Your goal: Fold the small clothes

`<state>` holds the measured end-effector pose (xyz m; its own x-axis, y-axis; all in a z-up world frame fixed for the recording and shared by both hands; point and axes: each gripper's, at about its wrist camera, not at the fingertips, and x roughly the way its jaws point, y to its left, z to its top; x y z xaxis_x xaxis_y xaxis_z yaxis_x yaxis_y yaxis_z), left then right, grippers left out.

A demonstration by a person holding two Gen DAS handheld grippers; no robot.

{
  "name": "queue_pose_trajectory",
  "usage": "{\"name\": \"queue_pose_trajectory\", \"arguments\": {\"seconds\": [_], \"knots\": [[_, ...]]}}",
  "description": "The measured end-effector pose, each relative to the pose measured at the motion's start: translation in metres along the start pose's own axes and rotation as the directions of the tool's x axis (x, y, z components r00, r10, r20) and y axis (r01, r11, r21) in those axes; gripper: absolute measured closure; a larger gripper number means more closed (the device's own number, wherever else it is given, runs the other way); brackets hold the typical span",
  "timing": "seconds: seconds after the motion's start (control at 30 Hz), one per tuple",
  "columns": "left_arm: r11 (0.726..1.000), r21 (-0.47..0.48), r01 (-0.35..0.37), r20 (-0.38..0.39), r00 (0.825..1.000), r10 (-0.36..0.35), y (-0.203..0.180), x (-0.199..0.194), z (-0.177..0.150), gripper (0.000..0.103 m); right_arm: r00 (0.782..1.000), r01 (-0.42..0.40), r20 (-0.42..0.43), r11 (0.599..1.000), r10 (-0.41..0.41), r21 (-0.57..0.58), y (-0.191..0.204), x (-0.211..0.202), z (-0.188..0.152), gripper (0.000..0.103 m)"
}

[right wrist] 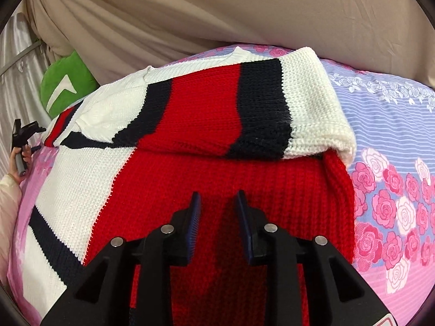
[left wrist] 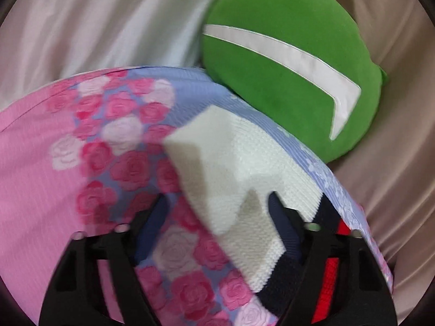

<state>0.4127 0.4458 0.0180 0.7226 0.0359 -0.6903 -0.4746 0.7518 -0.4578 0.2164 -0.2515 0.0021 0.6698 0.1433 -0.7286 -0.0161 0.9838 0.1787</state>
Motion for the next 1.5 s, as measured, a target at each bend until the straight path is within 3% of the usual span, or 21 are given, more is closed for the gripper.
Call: {"name": "queue_pose_trajectory", "arguments": {"seconds": [0.07, 0.2, 0.3, 0.37, 0.5, 0.6, 0.67, 0.73, 0.8, 0.87, 0.93, 0.97, 1.0, 1.03, 1.1, 1.17, 1.23, 1.37, 1.5], "knots": [[0.999, 0.053, -0.002, -0.023, 1.000, 0.003, -0.018, 0.004, -0.005, 0.096, 1.000, 0.003, 0.000, 1.000, -0.003, -0.009, 0.003, 0.000, 0.000, 0.074], [0.986, 0.167, 0.023, 0.050, 0.998, -0.032, -0.063, -0.029, -0.015, 0.096, 1.000, -0.004, 0.001, 1.000, 0.004, -0.006, 0.002, 0.001, 0.000, 0.071], [0.950, 0.297, 0.099, 0.099, 0.986, -0.134, -0.124, -0.079, -0.034, 0.097, 1.000, -0.014, 0.003, 1.000, 0.014, 0.002, 0.000, 0.001, 0.000, 0.070], [0.898, 0.408, 0.166, 0.104, 0.969, -0.226, -0.177, -0.119, -0.059, 0.097, 1.000, -0.019, 0.004, 1.000, 0.019, 0.005, 0.000, 0.001, 0.000, 0.069], [0.728, 0.626, 0.279, 0.051, 0.917, -0.395, -0.281, -0.189, -0.139, 0.096, 0.999, -0.031, 0.007, 0.999, 0.031, 0.010, -0.001, 0.000, -0.001, 0.067], [0.593, 0.711, 0.378, -0.080, 0.881, -0.466, -0.342, -0.212, -0.214, 0.096, 0.999, -0.048, 0.009, 0.999, 0.048, 0.020, -0.003, 0.000, -0.001, 0.066], [0.512, 0.743, 0.431, -0.179, 0.865, -0.469, -0.376, -0.211, -0.271, 0.096, 0.998, -0.061, 0.011, 0.998, 0.061, 0.027, -0.005, 0.000, -0.001, 0.065], [0.450, 0.762, 0.466, -0.268, 0.859, -0.435, -0.403, -0.198, -0.326, 0.096, 0.997, -0.073, 0.012, 0.997, 0.072, 0.032, -0.006, -0.001, -0.002, 0.065], [0.413, 0.772, 0.484, -0.343, 0.863, -0.370, -0.418, -0.175, -0.374, 0.095, 0.996, -0.086, 0.013, 0.996, 0.086, 0.036, -0.007, -0.001, -0.002, 0.061], [0.402, 0.760, 0.511, -0.421, 0.858, -0.296, -0.425, -0.144, -0.412, 0.093, 0.995, -0.104, 0.015, 0.994, 0.103, 0.041, -0.008, -0.002, -0.002, 0.059], [0.407, 0.753, 0.517, -0.452, 0.856, -0.251, -0.414, -0.129, -0.437, 0.091, 0.993, -0.119, 0.017, 0.992, 0.119, 0.046, -0.008, -0.003, -0.002, 0.056], [0.410, 0.747, 0.523, -0.456, 0.852, -0.255, -0.406, -0.125, -0.438, 0.083, 0.992, -0.126, 0.017, 0.991, 0.125, 0.048, -0.009, -0.003, -0.002, 0.055], [0.413, 0.744, 0.525, -0.451, 0.851, -0.268, -0.398, -0.126, -0.434, 0.076, 0.991, -0.131, 0.018, 0.990, 0.131, 0.050, -0.009, -0.004, -0.002, 0.054], [0.424, 0.739, 0.523, -0.435, 0.852, -0.292, -0.388, -0.129, -0.427, 0.060, 0.991, -0.137, 0.017, 0.989, 0.136, 0.052, -0.010, -0.004, -0.001, 0.053], [0.454, 0.717, 0.529, -0.406, 0.847, -0.345, -0.368, -0.141, -0.408, 0.045, 0.993, -0.116, 0.035, 0.992, 0.114, 0.058, -0.012, -0.009, 0.000, 0.053], [0.490, 0.703, 0.515, -0.363, 0.853, -0.376, -0.341, -0.156, -0.379, 0.034, 0.993, -0.098, 0.070, 0.994, 0.095, 0.039, -0.010, -0.019, 0.005, 0.052], [0.553, 0.680, 0.481, -0.313, 0.873, -0.374, -0.312, -0.163, -0.348, 0.025, 0.992, -0.083, 0.092, 0.996, 0.081, 0.019, -0.007, -0.025, 0.016, 0.050], [0.703, 0.564, 0.434, -0.284, 0.901, -0.329, -0.260, -0.157, -0.293, 0.024, 0.991, -0.099, 0.092, 0.994, 0.096, 0.037, 0.002, -0.021, 0.048, 0.045], [0.790, 0.449, 0.419, -0.305, 0.902, -0.305, -0.224, -0.142, -0.267, 0.024, 0.993, -0.107, 0.045, 0.993, 0.105, 0.043, 0.022, -0.004, 0.072, 0.040]]}}
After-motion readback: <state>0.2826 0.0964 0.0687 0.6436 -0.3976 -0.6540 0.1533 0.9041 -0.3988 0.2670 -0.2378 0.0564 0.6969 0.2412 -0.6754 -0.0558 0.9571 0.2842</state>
